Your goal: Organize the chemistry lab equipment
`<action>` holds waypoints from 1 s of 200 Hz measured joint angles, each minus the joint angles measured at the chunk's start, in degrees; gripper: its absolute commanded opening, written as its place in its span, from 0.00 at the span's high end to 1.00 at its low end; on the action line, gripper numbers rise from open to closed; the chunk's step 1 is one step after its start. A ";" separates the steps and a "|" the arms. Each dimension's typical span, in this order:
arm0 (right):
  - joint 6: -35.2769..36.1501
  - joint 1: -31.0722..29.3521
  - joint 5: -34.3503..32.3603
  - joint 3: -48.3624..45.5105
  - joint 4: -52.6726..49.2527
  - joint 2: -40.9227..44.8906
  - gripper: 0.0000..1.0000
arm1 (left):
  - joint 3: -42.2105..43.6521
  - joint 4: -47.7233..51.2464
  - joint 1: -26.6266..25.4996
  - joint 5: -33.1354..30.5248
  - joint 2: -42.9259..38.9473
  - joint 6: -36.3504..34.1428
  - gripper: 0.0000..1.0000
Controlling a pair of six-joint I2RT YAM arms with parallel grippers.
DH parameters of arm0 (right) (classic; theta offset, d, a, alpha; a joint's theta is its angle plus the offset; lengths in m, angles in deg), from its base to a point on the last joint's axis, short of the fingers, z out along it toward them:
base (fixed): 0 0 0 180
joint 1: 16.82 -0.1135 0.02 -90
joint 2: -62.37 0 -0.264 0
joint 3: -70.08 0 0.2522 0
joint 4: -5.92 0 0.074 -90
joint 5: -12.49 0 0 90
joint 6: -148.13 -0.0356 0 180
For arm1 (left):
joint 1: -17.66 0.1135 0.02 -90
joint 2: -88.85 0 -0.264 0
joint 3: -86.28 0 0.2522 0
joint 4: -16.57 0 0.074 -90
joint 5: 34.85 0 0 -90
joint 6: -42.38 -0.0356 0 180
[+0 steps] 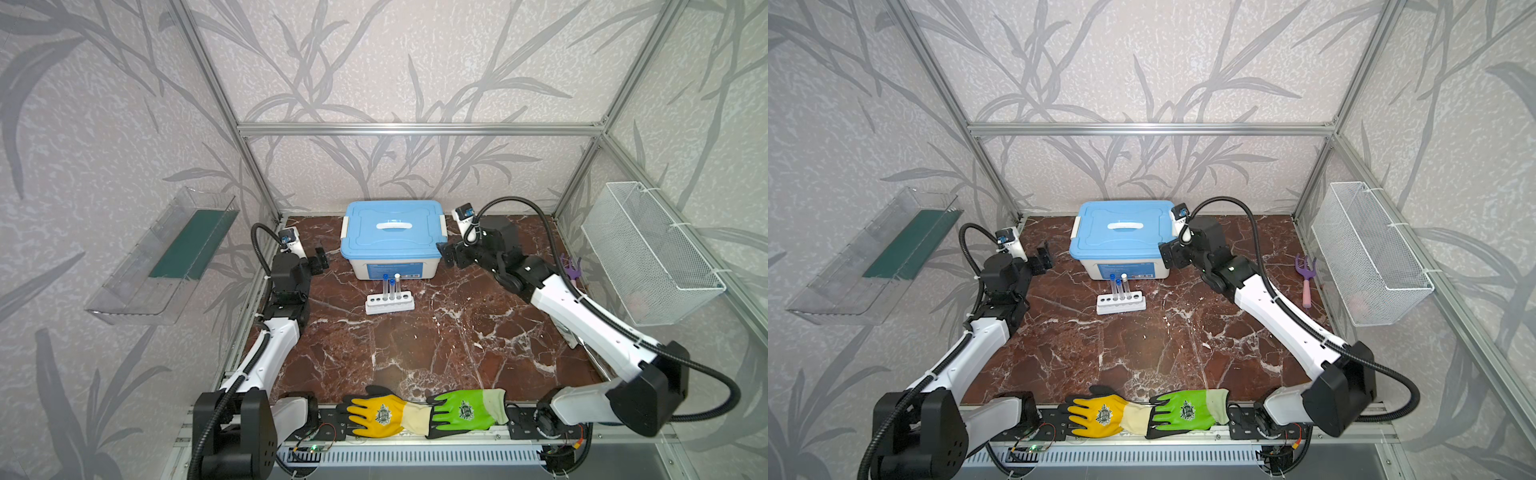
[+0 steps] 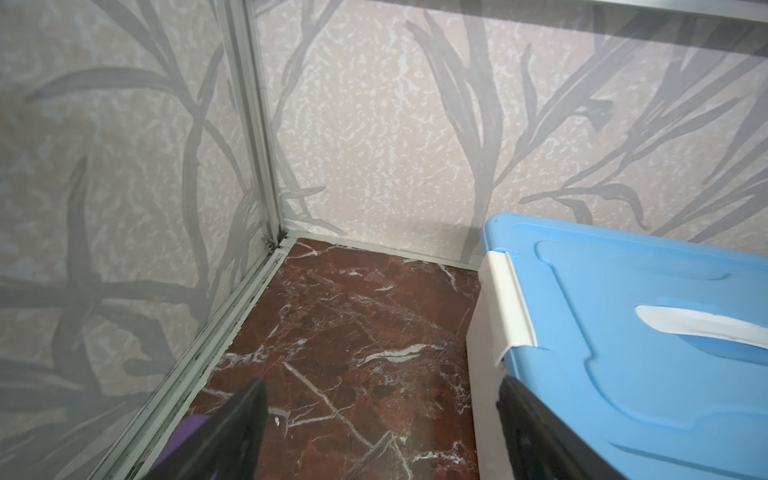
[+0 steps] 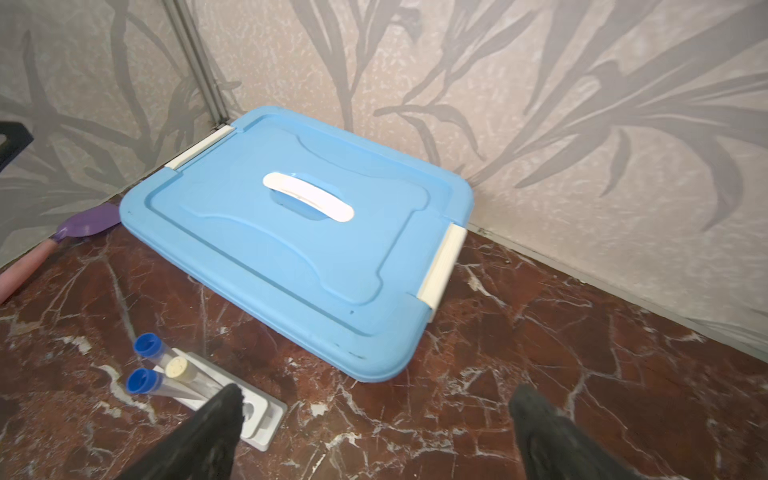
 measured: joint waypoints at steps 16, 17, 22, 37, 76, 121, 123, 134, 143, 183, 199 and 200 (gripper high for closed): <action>-2.47 5.33 -0.92 -6.93 2.64 5.64 0.01 | 2.93 -2.84 0.00 -3.72 1.18 -0.35 0.01; -2.69 5.55 -0.96 -7.19 2.73 5.84 0.01 | 3.19 -3.08 0.00 -4.04 1.31 -0.31 0.01; -3.56 7.32 -1.46 -9.44 3.65 7.34 0.01 | 4.26 -4.46 0.00 -5.01 2.08 -0.33 0.01; -4.96 11.08 -4.15 -15.63 6.14 10.60 0.01 | 7.50 -7.80 0.00 -7.13 4.46 -0.22 0.01; -4.74 12.66 -12.02 -30.84 14.47 13.62 0.01 | 13.84 -12.22 0.00 -9.86 8.31 -0.07 0.01; -4.66 15.23 -21.16 -39.89 21.68 12.96 0.01 | 15.32 -15.65 -0.04 -10.69 8.22 -0.46 0.01; -4.68 15.37 -21.35 -40.17 22.18 12.85 0.01 | 15.52 -16.11 -0.04 -10.80 8.37 -0.46 0.01; -4.59 15.96 -22.34 -41.97 25.24 12.07 0.01 | 16.37 -19.30 -0.04 -10.97 10.12 -0.70 0.01; -4.42 16.33 -22.93 -43.54 28.00 11.19 0.01 | 17.09 -21.44 -0.04 -10.93 11.96 -0.57 0.01; -2.54 18.12 -23.69 -52.50 44.85 4.26 0.01 | 19.41 -33.59 -0.04 -6.93 23.39 -1.66 0.01; -2.36 18.93 -23.50 -54.45 50.03 1.77 0.01 | 19.69 -33.18 -0.04 -5.90 24.11 -1.60 0.01; -2.34 18.97 -23.47 -54.49 50.27 1.66 0.01 | 19.69 -33.07 -0.04 -5.86 24.02 -1.57 0.01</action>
